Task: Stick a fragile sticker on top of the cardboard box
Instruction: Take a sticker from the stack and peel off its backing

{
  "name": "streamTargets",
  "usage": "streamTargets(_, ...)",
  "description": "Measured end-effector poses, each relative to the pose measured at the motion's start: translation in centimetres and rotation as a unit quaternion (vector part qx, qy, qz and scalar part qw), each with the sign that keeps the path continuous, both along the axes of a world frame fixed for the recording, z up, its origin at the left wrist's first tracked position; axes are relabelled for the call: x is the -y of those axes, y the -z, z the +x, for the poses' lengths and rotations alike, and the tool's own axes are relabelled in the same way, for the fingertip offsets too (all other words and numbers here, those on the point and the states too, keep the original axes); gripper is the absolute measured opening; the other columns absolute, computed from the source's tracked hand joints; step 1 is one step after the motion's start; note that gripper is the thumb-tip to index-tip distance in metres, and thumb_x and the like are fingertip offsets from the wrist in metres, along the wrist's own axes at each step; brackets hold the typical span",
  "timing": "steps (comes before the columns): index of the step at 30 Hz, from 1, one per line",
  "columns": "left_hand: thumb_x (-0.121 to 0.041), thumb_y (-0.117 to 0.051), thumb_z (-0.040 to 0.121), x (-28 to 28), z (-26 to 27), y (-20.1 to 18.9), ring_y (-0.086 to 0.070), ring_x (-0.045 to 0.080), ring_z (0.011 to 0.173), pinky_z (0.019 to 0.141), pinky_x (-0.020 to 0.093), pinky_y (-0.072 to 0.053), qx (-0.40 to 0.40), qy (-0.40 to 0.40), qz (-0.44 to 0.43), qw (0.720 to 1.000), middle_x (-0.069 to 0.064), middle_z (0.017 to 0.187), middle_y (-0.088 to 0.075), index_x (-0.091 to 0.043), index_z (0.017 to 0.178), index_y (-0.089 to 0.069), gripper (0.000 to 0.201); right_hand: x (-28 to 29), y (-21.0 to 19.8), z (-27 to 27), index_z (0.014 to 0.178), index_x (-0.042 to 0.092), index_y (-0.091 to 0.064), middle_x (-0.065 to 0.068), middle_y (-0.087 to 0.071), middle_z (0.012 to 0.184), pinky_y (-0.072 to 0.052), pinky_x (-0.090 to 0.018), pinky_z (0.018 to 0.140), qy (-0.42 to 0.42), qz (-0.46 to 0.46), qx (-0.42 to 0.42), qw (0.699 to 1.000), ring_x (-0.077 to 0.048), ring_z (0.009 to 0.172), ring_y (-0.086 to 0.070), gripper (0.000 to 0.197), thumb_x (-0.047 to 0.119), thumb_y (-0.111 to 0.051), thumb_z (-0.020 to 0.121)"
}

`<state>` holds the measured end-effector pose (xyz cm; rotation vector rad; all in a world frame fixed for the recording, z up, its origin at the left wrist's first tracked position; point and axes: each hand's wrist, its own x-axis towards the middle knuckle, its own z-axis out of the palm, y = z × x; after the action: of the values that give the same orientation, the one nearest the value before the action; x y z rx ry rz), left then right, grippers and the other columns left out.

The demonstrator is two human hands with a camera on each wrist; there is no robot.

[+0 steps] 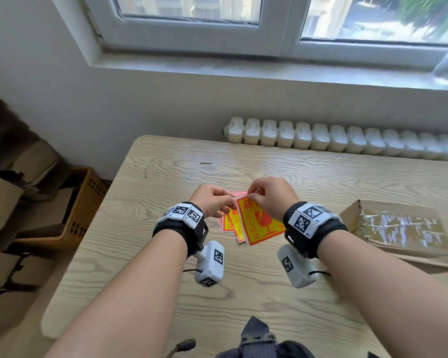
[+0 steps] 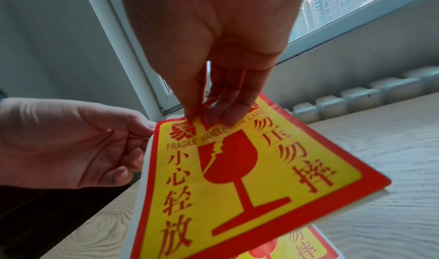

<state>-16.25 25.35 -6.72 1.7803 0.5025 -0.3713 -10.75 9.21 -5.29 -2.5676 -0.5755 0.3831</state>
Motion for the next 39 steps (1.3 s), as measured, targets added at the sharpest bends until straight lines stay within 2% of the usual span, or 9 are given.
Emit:
streamTargets(7,-0.011,-0.061,0.084,1.2,0.2,-1.8,-0.057,0.008,0.059,0.057,0.02,-0.047,-0.035,0.022,-0.045,0.998,-0.009,0.047,-0.068,-0.015,0.065,-0.063,0.019,0.8,-0.7,-0.5,0.089,0.022,-0.073,-0.002,-0.072,0.095,-0.053,-0.035,0.082,0.014,-0.008,0.008,1.0,-0.021,0.091,-0.064,0.012,0.028,-0.063,0.086)
streamTargets(12,-0.008,-0.057,0.086,2.0,0.3,-2.4,-0.057,0.007,0.057,0.052,0.018,-0.049,-0.029,0.006,-0.069,0.997,-0.004,0.056,-0.065,-0.014,0.063,-0.058,0.024,1.7,-0.7,-0.8,0.093,0.025,-0.071,0.001,-0.072,0.095,-0.053,-0.032,0.08,0.029,0.005,0.011,1.0,-0.018,0.088,-0.065,0.011,0.028,-0.066,0.084)
streamTargets(15,-0.006,-0.05,0.089,2.5,0.4,-2.9,-0.06,0.005,0.05,0.05,0.017,-0.05,-0.032,-0.013,-0.095,0.995,0.003,0.067,-0.058,-0.013,0.062,-0.053,0.028,2.0,-1.0,-1.4,0.11,0.032,-0.066,0.009,-0.072,0.103,-0.054,-0.03,0.082,0.014,0.047,0.03,0.998,-0.01,0.076,-0.063,0.033,0.024,-0.071,0.078)
streamTargets(17,-0.005,-0.047,0.09,2.8,0.6,-3.1,-0.059,0.005,0.047,0.05,0.018,-0.051,-0.031,-0.029,-0.114,0.993,0.005,0.067,-0.057,-0.011,0.064,-0.052,0.027,2.0,-1.2,-1.8,0.11,0.032,-0.068,0.009,-0.072,0.105,-0.052,-0.027,0.079,0.003,0.058,0.055,0.997,-0.01,0.073,-0.063,0.034,0.023,-0.071,0.077)
streamTargets(23,-0.002,-0.043,0.089,3.5,0.9,-3.4,-0.061,0.006,0.035,0.047,0.019,-0.054,-0.038,-0.051,-0.13,0.989,0.0,0.044,-0.062,-0.011,0.067,-0.05,0.025,2.6,-1.6,-2.1,0.104,0.031,-0.072,0.007,-0.072,0.1,-0.054,-0.034,0.078,-0.003,0.044,0.096,0.994,-0.015,0.082,-0.066,0.025,0.023,-0.068,0.08)
streamTargets(28,0.002,-0.041,0.089,4.3,1.0,-3.4,-0.055,0.007,0.028,0.038,0.016,-0.052,-0.04,-0.062,-0.144,0.987,0.01,0.06,-0.048,-0.008,0.064,-0.046,0.027,3.0,-1.9,-2.1,0.108,0.027,-0.072,0.005,-0.073,0.105,-0.053,-0.032,0.083,-0.016,0.017,0.114,0.993,-0.017,0.092,-0.067,0.026,0.022,-0.066,0.083)
streamTargets(32,0.004,-0.039,0.088,4.3,1.2,-2.7,-0.043,0.007,0.028,0.036,0.013,-0.043,-0.05,-0.088,-0.153,0.983,0.006,0.056,-0.039,-0.011,0.062,-0.041,0.03,3.0,-1.5,-2.2,0.105,0.03,-0.073,0.005,-0.073,0.104,-0.052,-0.032,0.08,-0.029,-0.003,0.109,0.994,-0.019,0.092,-0.067,0.023,0.028,-0.065,0.083)
streamTargets(35,0.004,-0.046,0.09,3.9,1.3,-2.1,-0.045,0.005,0.027,0.034,0.011,-0.04,-0.042,-0.083,-0.167,0.982,-0.002,0.038,-0.047,-0.01,0.062,-0.043,0.031,2.8,-1.1,-2.1,0.101,0.03,-0.072,0.005,-0.073,0.099,-0.052,-0.032,0.079,-0.015,0.001,0.093,0.996,-0.02,0.09,-0.068,0.021,0.027,-0.066,0.081)
streamTargets(39,0.001,-0.06,0.087,3.6,1.2,-2.0,-0.057,0.003,0.03,0.037,0.013,-0.048,-0.028,-0.079,-0.178,0.98,-0.003,0.037,-0.06,-0.009,0.071,-0.054,0.02,2.5,-0.9,-1.9,0.106,0.028,-0.069,0.005,-0.074,0.098,-0.052,-0.033,0.081,-0.014,0.01,0.078,0.997,-0.018,0.09,-0.067,0.026,0.025,-0.067,0.08)
